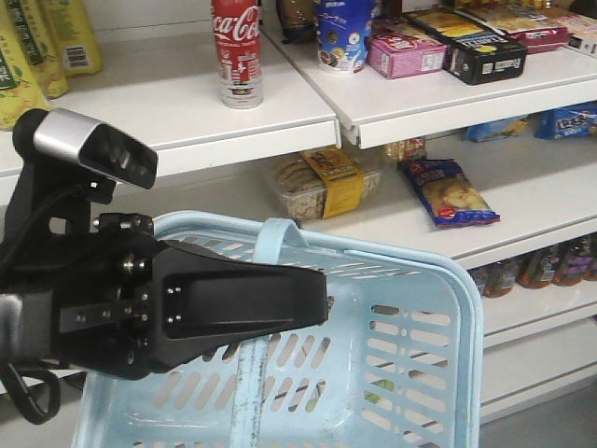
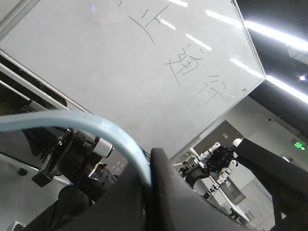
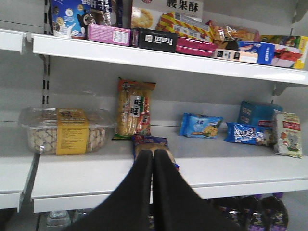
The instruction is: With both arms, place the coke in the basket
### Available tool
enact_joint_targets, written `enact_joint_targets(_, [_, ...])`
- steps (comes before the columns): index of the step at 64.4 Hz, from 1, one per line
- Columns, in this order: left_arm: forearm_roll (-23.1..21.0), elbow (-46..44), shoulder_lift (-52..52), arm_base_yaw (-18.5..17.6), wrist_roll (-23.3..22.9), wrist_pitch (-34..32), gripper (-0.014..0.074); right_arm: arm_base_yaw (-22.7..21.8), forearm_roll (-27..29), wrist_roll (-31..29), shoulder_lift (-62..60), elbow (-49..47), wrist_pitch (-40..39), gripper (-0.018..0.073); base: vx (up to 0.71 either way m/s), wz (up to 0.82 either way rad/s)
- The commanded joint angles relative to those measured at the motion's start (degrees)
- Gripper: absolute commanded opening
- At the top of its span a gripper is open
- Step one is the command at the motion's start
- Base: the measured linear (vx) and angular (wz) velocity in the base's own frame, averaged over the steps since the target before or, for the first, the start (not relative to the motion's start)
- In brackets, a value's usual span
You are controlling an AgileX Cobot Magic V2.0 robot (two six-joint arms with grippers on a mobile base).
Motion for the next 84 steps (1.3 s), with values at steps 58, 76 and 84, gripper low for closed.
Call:
enact_joint_targets(58, [-4.81,-1.99,-1.35,-0.17,0.08,-6.66,-0.0006,-0.16,-0.09,-0.32,-1.04,0.63,-4.29,-0.0002,0.04,0.22])
enact_joint_targets(76, [-4.81,-1.99,-1.35,-0.17,0.08,-6.66,-0.0006,-0.16,-0.09,-0.32,-1.04,0.63,-4.29,-0.0002,0.03,0.13])
enact_joint_targets(84, [-4.81,-1.99,-1.35,-0.17,0.08,-6.66,-0.0006,-0.16,-0.09,-0.32,-1.04,0.63,-4.29,-0.0002,0.03,0.14])
